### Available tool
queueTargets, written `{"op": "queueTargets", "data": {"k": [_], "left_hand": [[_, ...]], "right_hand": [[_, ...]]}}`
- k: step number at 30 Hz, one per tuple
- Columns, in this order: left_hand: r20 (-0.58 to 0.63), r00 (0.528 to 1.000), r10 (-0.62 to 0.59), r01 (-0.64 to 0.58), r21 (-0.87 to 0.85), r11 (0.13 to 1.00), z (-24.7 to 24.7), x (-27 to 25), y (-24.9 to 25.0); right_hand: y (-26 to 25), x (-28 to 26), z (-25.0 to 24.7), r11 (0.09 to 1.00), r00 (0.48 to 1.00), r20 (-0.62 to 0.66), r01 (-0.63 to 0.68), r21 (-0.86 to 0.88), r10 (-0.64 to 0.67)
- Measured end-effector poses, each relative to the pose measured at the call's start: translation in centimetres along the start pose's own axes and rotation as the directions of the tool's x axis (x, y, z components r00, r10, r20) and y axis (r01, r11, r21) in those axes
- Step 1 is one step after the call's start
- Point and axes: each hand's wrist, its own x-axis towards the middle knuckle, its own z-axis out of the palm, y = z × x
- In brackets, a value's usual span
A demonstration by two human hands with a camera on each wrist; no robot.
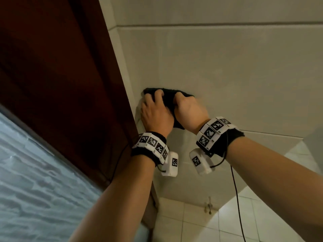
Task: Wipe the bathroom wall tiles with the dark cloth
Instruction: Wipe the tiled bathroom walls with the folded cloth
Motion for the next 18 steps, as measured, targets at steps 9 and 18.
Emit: {"op": "queueTargets", "data": {"k": [9, 18], "left_hand": [[-0.119, 0.992, -0.035, 0.02, -0.123, 0.992, -2.3, 2.1, 2.9], [-0.108, 0.99, 0.086, -0.098, -0.112, 0.989, -5.3, 3.6, 9.1]], "right_hand": [[0.1, 0.9, -4.7, 0.998, 0.99, -0.123, 0.063, 0.003, -0.063], [2.7, -0.4, -11.3, 0.999, 0.968, -0.249, -0.03, 0.018, 0.033]]}}
